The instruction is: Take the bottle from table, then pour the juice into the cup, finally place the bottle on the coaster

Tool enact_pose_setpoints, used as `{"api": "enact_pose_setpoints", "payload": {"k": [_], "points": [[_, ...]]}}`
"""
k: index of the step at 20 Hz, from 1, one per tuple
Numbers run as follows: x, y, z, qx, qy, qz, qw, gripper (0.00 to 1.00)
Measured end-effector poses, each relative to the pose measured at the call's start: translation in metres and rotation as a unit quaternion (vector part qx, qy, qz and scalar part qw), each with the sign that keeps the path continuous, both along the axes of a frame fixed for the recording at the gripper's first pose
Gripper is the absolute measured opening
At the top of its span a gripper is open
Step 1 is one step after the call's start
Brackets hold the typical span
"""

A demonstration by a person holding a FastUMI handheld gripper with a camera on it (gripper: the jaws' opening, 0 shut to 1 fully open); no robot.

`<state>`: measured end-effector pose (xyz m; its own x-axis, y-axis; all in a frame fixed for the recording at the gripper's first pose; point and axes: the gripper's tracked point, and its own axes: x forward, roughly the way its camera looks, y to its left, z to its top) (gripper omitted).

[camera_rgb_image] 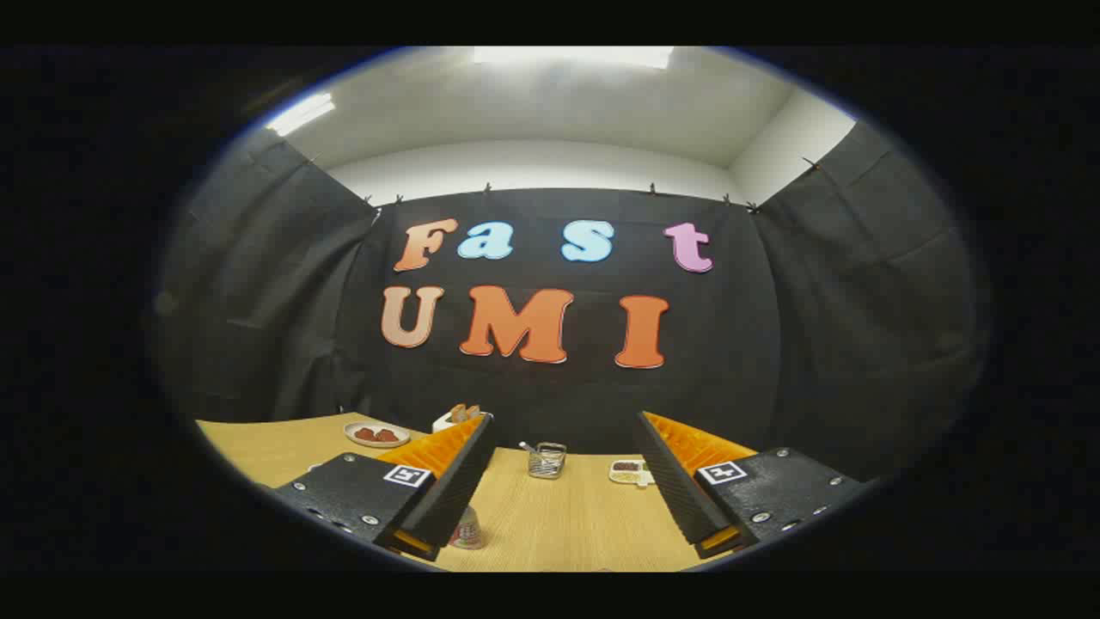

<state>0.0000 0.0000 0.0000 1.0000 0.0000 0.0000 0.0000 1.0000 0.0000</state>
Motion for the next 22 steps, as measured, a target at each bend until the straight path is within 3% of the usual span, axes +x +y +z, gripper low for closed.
{"api": "enact_pose_setpoints", "payload": {"k": [11, 22], "points": [[-0.004, 0.028, -0.008, -0.005, 0.013, 0.034, 0.999, 0.97], [0.001, 0.027, -0.025, 0.013, 0.024, 0.031, 0.999, 0.97]]}}
